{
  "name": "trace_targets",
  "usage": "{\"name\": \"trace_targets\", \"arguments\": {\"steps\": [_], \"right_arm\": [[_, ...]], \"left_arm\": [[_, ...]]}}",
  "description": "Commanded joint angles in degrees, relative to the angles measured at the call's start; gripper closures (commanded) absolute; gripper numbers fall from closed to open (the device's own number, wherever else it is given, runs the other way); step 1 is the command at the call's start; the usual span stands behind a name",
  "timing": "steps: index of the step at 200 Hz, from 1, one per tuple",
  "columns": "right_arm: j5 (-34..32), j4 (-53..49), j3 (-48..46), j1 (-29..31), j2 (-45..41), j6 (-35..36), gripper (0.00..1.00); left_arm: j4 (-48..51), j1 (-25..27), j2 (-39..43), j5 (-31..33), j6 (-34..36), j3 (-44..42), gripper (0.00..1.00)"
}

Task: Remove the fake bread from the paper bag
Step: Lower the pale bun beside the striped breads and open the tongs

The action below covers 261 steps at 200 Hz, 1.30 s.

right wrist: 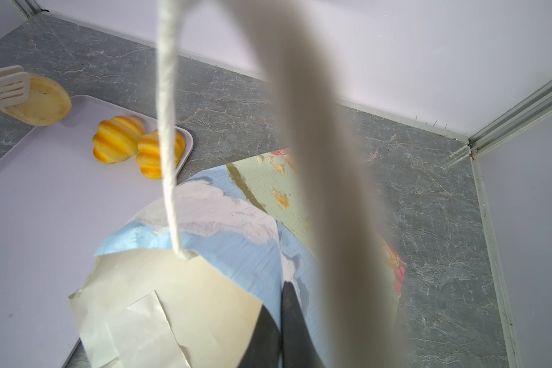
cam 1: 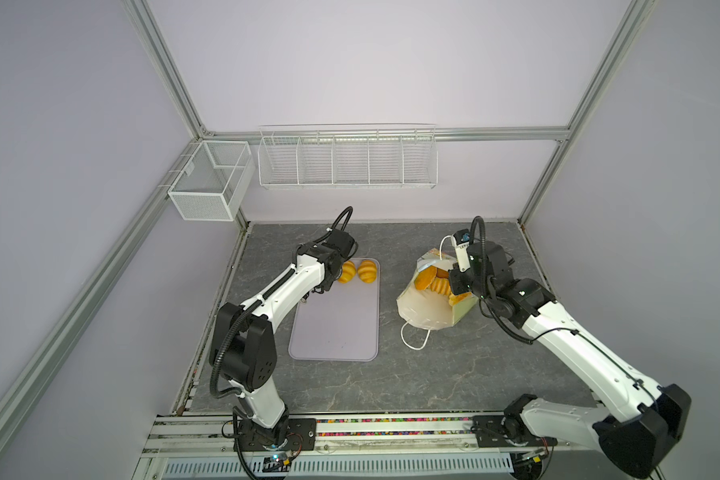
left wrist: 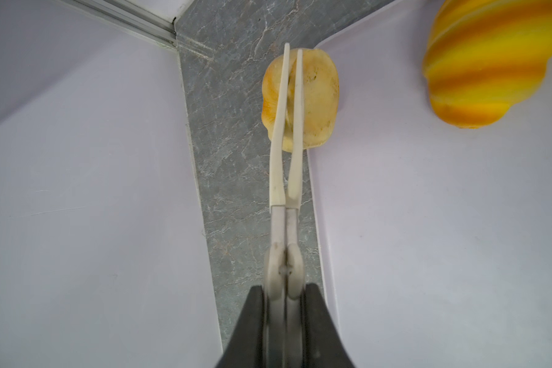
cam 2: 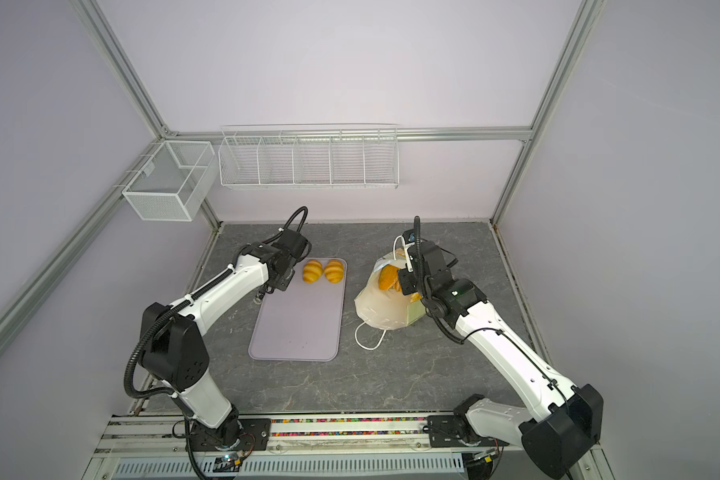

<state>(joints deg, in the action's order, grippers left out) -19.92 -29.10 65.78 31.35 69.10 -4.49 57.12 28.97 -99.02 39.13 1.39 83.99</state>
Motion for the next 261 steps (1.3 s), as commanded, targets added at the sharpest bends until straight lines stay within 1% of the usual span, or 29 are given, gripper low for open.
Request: {"name": "trace_targets", "arguments": {"steps": [1,41,73,96,111,135,154,183,203,226,261], "right_arm": [[0.04,-0.87,-1.76,-0.77,-0.15,0.06,0.94],[-0.10,-1.02,-1.93,-0.77,-0.36,0.06,0.93],[-0.37,-1.32,-2.14,-0.93,-0.96,0.01,0.93],[-0.59,-1.73,-2.39,-0.96,-1.49,0.12,0.93],[-0.90,-1.82,-2.54,-0.89,-1.92,0.23,0.93],[-1.04,-1.84,-2.59,-0.90,-2.19,0.32,0.93],[-0.86,-1.81,-2.50,-0.87,-2.22,0.35,0.93],[-0.73,-1.98,-2.23,-0.88,-2.22,0.34,0.93],[-0.73,-2.01,-2.23,-0.91,-2.39,0.38,0.93],[-0.58,-2.03,-2.15,-0.87,-2.49,0.37,0.93],[-0.56,-2.20,-2.06,-0.88,-2.55,0.37,0.93]], "left_arm": [[0.75,0.76,-0.78,5.84,2.23,-0.02,1.00],[0.64,4.41,-4.92,7.21,2.42,-0.61,1.00],[4.11,7.00,-10.88,8.82,-0.39,0.93,1.00],[5.02,8.78,-12.61,7.45,-1.94,1.47,1.00],[4.52,9.47,-12.04,4.57,-2.82,1.50,1.00],[3.27,9.70,-9.97,-1.34,-3.78,1.18,0.92],[3.39,9.70,-9.10,-4.09,-4.20,1.19,0.86],[5.77,9.70,-9.53,-5.77,-4.67,2.46,0.73],[7.76,9.70,-9.78,-6.59,-5.52,3.34,0.67],[10.22,9.70,-10.09,-7.60,-6.54,4.78,0.64],[11.50,9.70,-8.83,-9.23,-7.01,5.64,0.63]]}}
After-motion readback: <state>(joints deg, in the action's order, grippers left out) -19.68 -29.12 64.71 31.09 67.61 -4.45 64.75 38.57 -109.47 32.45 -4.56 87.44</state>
